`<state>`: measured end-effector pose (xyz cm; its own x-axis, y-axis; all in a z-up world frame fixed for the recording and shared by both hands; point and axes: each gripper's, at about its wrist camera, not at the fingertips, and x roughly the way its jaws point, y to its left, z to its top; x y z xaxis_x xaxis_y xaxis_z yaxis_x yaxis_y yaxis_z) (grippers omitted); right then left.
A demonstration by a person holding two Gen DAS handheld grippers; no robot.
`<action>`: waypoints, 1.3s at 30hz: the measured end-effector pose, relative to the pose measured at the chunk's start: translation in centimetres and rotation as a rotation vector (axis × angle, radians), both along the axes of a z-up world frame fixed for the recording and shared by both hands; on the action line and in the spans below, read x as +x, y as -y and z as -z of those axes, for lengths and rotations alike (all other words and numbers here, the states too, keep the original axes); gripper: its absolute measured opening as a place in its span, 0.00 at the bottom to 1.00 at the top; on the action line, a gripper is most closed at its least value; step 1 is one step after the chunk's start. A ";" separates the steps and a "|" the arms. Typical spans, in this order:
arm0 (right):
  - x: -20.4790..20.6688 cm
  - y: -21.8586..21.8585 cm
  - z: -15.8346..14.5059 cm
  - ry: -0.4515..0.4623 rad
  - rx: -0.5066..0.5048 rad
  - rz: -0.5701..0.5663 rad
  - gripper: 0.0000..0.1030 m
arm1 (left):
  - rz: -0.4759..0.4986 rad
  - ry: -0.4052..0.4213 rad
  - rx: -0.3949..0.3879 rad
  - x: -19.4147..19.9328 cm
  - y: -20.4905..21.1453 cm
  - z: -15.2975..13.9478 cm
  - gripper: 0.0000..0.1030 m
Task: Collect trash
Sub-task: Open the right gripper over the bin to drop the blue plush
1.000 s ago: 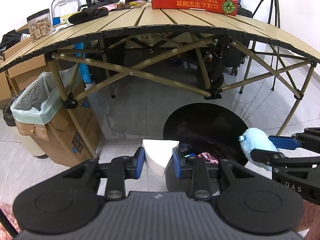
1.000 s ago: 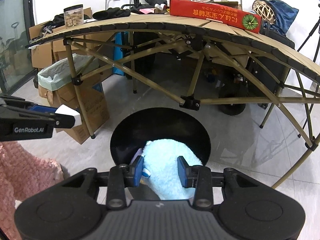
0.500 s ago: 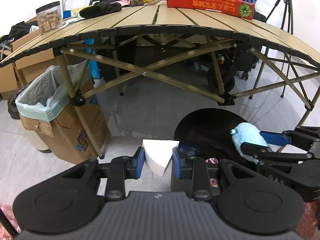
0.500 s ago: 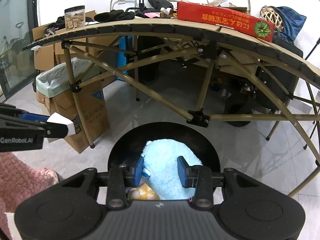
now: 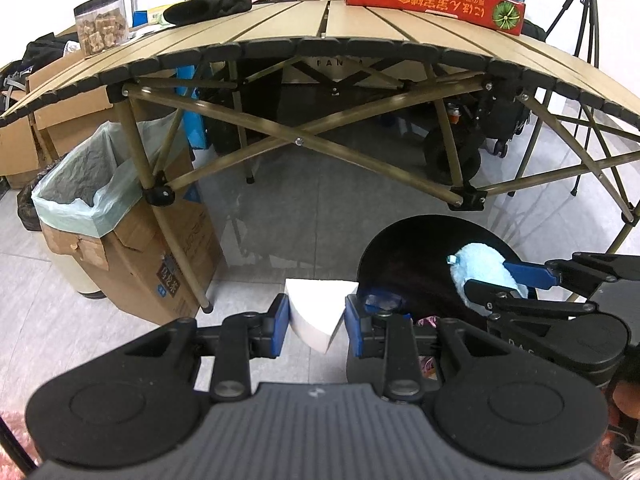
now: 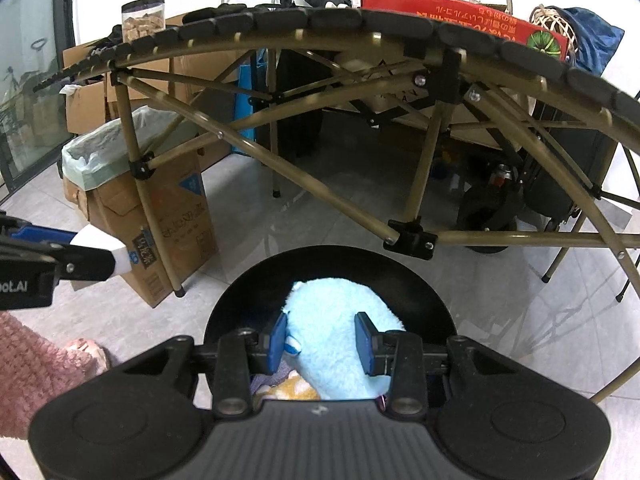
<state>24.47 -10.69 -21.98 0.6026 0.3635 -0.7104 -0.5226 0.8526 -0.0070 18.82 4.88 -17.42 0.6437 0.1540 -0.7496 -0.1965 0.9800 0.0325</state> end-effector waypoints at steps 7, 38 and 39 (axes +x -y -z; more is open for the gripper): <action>0.9 -0.3 0.9 -0.017 -0.002 0.006 0.35 | -0.007 -0.018 0.006 0.3 -0.2 0.4 0.30; 2.1 -2.2 2.4 -0.120 -0.077 0.037 1.00 | -0.071 -0.067 0.001 -0.4 -2.6 1.0 0.29; 2.1 -2.2 2.4 -0.123 -0.080 0.040 1.00 | -0.070 -0.067 0.001 -0.3 -2.6 0.9 0.29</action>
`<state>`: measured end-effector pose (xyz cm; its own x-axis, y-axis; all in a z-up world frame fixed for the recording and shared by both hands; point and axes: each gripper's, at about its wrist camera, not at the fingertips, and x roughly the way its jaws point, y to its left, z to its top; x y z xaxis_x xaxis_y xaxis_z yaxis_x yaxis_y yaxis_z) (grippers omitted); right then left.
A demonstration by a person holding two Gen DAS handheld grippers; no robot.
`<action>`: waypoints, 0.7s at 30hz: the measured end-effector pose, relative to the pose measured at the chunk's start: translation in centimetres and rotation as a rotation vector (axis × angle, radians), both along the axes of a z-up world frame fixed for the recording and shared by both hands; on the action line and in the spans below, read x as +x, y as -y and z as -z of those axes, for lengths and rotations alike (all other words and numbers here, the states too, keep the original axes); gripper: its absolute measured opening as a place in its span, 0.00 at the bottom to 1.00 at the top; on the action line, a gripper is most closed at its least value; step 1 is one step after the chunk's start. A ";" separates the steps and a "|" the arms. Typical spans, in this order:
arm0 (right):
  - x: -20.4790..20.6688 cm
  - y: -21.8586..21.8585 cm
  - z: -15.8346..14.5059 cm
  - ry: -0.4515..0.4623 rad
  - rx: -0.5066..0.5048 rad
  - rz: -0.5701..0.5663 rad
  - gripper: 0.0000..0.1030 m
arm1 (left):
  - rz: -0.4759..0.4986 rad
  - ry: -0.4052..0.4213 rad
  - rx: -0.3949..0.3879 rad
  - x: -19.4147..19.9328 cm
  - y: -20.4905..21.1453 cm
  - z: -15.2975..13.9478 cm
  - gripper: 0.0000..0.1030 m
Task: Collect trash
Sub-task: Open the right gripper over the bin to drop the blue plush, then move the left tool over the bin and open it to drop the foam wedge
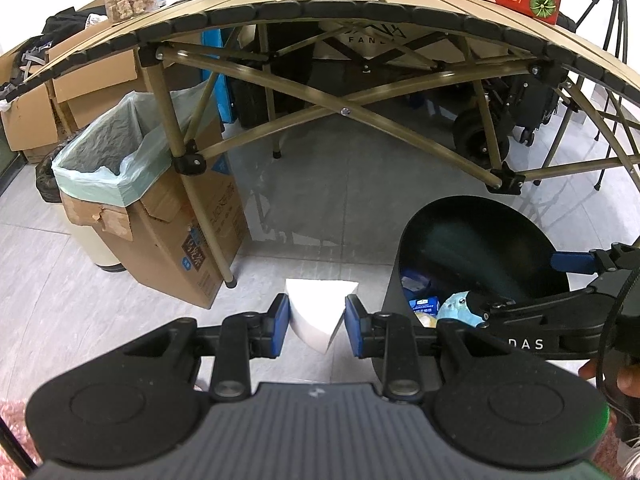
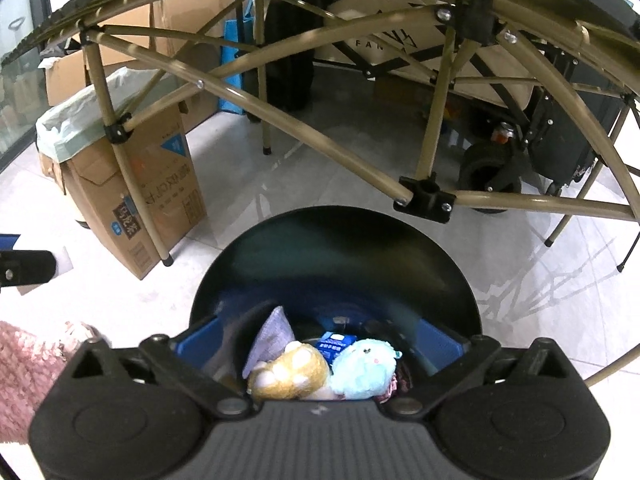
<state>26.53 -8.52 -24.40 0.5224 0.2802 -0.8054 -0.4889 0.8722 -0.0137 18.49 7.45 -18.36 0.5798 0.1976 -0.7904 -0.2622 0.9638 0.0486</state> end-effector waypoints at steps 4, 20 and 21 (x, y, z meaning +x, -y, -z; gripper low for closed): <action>0.1 0.3 -0.2 -0.008 -0.011 0.020 1.00 | 0.006 0.000 0.000 0.1 0.3 0.0 0.29; 0.4 5.1 -4.1 0.025 -0.027 0.143 1.00 | 0.054 -0.003 0.011 1.3 2.4 0.1 0.30; 0.4 5.6 -4.5 0.029 -0.028 0.156 1.00 | 0.058 -0.001 0.013 1.4 2.6 0.1 0.29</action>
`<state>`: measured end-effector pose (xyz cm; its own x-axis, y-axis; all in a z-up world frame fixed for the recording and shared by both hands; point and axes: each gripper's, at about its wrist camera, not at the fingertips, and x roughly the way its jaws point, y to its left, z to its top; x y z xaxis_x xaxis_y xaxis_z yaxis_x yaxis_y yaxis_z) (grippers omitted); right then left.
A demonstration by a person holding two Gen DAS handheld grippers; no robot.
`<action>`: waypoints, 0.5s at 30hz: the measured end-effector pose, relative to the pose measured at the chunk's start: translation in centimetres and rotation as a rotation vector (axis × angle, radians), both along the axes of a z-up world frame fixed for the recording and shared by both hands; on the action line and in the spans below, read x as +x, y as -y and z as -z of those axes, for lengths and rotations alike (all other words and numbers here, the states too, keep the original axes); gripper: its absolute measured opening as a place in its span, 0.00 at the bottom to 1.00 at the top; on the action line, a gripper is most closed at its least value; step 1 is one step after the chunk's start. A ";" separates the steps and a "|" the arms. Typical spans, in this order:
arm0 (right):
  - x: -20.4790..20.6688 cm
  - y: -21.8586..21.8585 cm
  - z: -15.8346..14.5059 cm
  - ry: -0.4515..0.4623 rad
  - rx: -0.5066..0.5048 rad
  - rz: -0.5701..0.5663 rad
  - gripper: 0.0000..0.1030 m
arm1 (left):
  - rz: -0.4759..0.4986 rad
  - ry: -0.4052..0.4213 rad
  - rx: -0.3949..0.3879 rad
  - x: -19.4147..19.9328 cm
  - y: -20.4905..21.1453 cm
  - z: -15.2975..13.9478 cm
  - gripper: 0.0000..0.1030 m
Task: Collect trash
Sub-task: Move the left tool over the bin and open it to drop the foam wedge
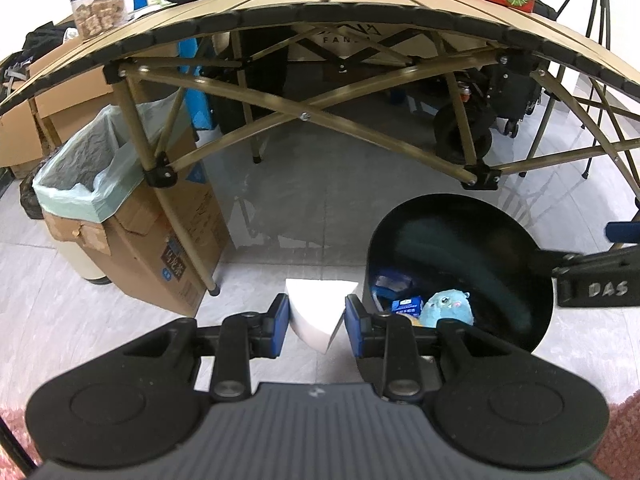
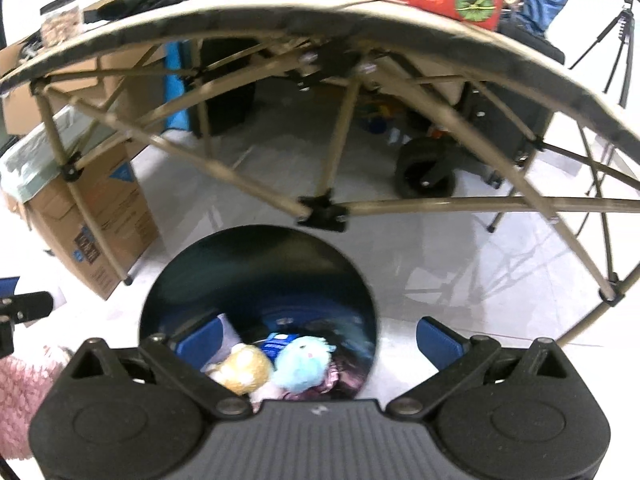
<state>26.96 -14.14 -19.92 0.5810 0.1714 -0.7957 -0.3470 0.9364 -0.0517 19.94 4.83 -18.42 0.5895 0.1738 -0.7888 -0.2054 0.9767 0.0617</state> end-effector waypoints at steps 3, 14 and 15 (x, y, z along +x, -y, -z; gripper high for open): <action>0.1 1.3 -0.8 0.010 0.005 0.035 1.00 | 0.018 0.002 0.005 0.5 0.7 0.0 0.30; 0.3 6.3 -3.3 0.061 0.049 0.148 1.00 | 0.101 -0.026 -0.023 2.5 3.7 0.6 0.29; 0.3 6.7 -3.5 0.066 0.054 0.156 1.00 | 0.110 -0.029 -0.029 2.7 4.1 0.6 0.29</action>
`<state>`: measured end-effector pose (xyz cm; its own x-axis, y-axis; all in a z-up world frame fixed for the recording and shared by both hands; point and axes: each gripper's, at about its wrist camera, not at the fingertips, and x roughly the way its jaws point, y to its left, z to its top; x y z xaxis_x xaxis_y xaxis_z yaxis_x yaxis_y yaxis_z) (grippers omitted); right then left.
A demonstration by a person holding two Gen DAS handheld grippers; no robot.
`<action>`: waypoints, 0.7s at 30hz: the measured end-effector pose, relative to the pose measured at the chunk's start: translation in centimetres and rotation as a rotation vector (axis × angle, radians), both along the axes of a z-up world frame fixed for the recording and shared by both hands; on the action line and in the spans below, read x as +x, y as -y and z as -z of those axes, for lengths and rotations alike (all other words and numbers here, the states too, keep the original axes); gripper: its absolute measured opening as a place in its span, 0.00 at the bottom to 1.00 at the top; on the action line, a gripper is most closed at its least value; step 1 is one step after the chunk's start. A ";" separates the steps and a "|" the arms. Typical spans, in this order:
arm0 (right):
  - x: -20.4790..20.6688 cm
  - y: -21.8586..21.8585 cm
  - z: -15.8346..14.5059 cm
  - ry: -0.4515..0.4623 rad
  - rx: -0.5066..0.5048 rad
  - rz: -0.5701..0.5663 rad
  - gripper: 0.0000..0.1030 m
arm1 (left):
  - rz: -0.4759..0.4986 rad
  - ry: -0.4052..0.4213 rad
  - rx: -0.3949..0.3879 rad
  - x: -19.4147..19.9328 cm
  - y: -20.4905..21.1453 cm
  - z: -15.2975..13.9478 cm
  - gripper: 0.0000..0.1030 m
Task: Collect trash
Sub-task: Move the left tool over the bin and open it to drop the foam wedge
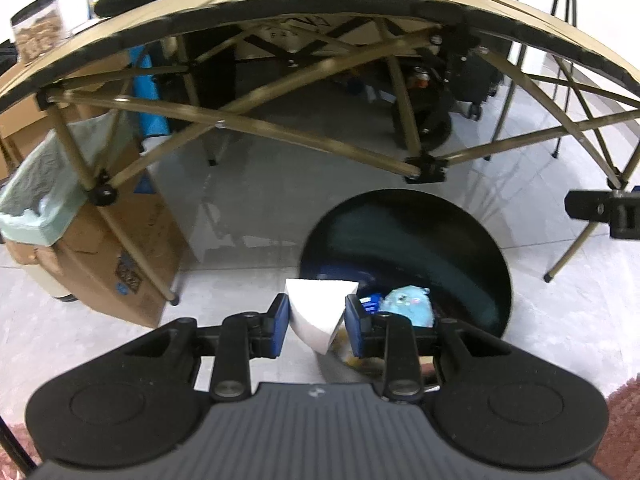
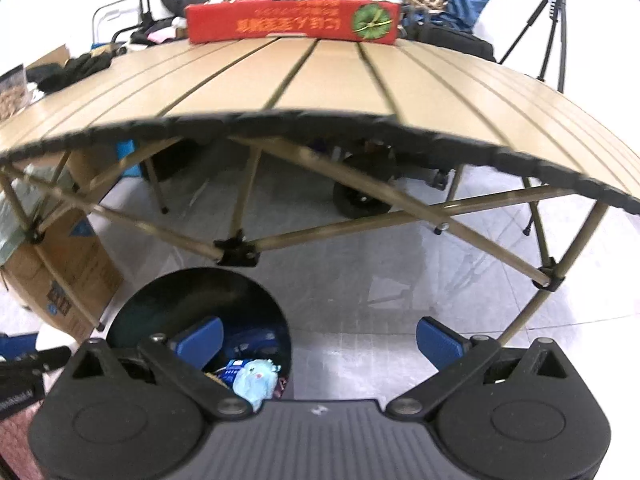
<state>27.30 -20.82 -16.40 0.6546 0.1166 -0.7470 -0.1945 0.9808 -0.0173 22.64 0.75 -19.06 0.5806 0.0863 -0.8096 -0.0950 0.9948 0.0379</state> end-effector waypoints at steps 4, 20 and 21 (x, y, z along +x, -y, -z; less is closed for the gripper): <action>-0.2 0.9 -0.7 0.023 0.007 0.023 1.00 | 0.029 -0.004 -0.006 1.0 1.5 0.2 0.29; 0.1 3.2 -1.5 0.045 0.011 0.087 1.00 | 0.092 -0.044 -0.030 4.6 5.7 1.6 0.30; 0.1 3.2 -1.5 0.046 0.012 0.090 1.00 | 0.095 -0.045 -0.030 4.8 5.9 1.7 0.30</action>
<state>27.38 -24.01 -14.91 0.6961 0.0647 -0.7150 -0.1051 0.9944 -0.0124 27.40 -5.14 -20.78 0.5482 0.0076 -0.8363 0.0008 1.0000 0.0096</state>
